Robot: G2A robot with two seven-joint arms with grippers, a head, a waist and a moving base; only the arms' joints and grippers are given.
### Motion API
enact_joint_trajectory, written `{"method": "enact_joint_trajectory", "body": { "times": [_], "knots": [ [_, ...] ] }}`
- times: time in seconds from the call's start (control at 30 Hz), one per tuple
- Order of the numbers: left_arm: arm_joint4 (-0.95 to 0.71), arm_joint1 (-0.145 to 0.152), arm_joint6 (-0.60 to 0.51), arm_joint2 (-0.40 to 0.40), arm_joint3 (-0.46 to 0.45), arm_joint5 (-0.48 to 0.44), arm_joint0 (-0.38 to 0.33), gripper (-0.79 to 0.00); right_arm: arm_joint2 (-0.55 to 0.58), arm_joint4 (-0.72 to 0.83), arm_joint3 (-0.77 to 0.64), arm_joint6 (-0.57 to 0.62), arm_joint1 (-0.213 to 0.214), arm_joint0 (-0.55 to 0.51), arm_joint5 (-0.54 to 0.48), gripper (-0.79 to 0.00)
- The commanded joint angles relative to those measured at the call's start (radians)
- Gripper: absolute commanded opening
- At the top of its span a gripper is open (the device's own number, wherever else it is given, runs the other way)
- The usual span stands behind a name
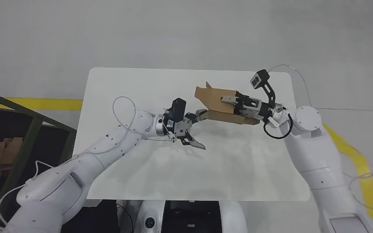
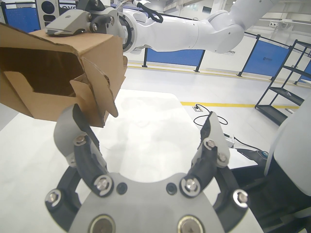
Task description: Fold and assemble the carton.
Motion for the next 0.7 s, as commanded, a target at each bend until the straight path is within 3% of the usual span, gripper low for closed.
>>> {"method": "enact_joint_trajectory", "body": {
  "times": [0.0,0.67],
  "knots": [
    [-0.007,0.001,0.000,0.000,-0.001,0.000,-0.001,0.000,-0.001,-0.001,-0.001,0.002,0.000,0.000,0.000,-0.785],
    [-0.074,0.010,0.000,0.002,-0.005,0.000,-0.008,0.000,-0.009,0.001,-0.002,0.007,0.001,0.001,-0.004,-0.785]
  ]
}}
